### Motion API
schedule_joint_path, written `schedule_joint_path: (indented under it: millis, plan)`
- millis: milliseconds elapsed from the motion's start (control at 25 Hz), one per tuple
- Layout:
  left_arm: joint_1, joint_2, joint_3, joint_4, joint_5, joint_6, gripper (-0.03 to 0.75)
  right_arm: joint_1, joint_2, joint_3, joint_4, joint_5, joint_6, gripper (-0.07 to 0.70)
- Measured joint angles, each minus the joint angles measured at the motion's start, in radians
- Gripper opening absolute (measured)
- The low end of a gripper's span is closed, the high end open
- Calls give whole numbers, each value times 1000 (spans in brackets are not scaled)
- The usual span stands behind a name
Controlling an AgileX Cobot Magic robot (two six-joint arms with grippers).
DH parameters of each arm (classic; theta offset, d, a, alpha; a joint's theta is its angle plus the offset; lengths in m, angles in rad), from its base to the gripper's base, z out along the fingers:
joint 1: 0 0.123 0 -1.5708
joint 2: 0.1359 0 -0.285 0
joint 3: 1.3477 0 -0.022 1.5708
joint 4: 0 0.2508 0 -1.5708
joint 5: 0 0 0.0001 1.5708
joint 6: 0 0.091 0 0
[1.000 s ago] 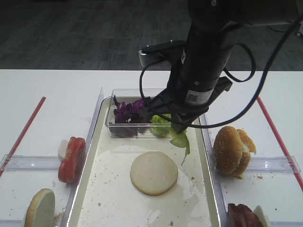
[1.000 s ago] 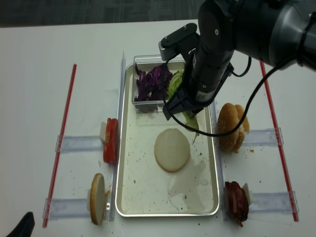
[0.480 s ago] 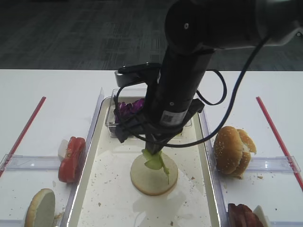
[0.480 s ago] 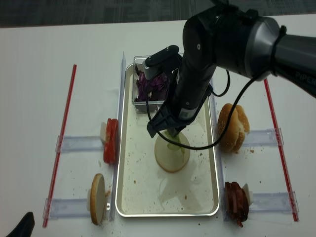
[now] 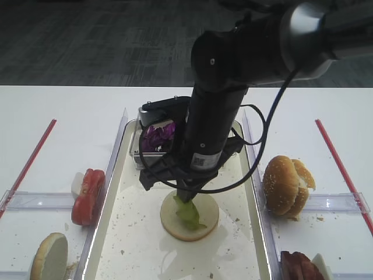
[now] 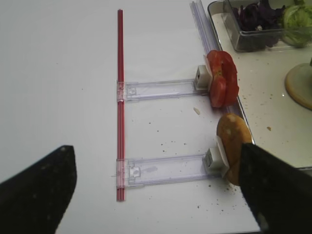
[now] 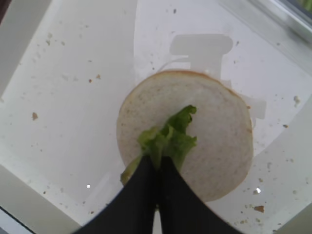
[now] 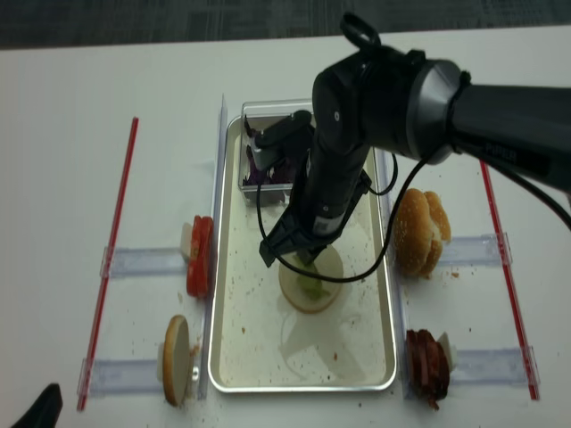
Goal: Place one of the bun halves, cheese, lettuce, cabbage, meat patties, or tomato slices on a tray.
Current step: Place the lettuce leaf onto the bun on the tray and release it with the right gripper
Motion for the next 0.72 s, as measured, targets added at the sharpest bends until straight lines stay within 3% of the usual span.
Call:
schedule_joint_path:
  millis: [240,320,400,560,720]
  plan:
    - [0,0,0,0,0,0,618,0,36,0,-8,-9,-2,52]
    - [0,0,0,0,0,0,618,0,36,0,-10,-9,-22,89]
    - [0,0,0,0,0,0,618,0,36,0,-12,-9,-36,206]
    - [0,0,0,0,0,0,618,0,36,0,-12,-7,-45,580]
    - [0,0,0,0,0,0,618,0,32,0,-12,-7,-43,676]
